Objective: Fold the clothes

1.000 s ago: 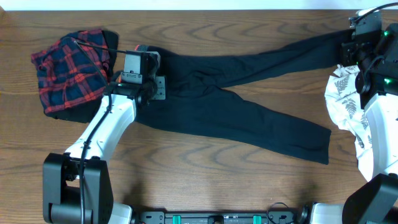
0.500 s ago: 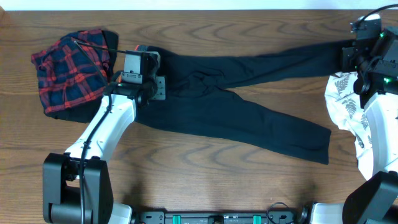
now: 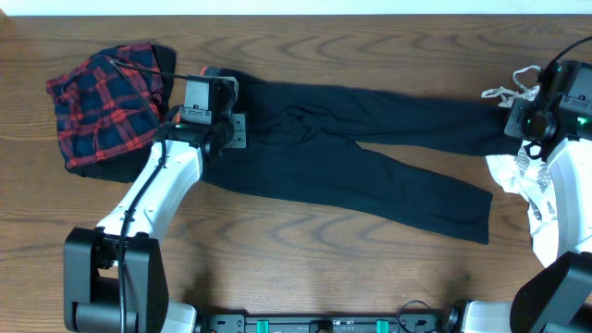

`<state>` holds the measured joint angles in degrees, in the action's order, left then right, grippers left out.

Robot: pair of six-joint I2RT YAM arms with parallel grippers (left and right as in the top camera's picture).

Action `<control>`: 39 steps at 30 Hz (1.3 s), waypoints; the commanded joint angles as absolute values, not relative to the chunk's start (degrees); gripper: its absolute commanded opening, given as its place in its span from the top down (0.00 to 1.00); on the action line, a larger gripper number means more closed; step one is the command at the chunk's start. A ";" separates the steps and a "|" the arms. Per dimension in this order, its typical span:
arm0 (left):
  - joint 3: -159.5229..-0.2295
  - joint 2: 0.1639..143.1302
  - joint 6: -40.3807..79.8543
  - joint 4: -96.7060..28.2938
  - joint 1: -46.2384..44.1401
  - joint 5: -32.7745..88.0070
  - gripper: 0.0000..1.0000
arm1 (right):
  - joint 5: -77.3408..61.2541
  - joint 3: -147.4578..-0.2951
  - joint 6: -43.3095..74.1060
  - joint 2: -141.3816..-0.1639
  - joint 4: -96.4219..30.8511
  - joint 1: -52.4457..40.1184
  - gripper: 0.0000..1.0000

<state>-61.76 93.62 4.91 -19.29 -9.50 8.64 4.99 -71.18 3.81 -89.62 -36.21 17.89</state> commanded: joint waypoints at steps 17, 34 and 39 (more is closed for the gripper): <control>-62.13 92.86 5.15 -6.04 -9.34 8.34 0.48 | -15.68 -71.50 2.72 -91.85 -38.35 18.26 0.99; -62.13 107.87 5.15 13.34 -9.34 8.38 0.49 | -16.27 -71.48 7.66 -103.28 -37.82 11.77 0.99; -62.13 111.70 4.99 17.58 -9.34 8.38 0.49 | -15.22 -71.48 7.66 -106.43 -34.89 11.35 0.99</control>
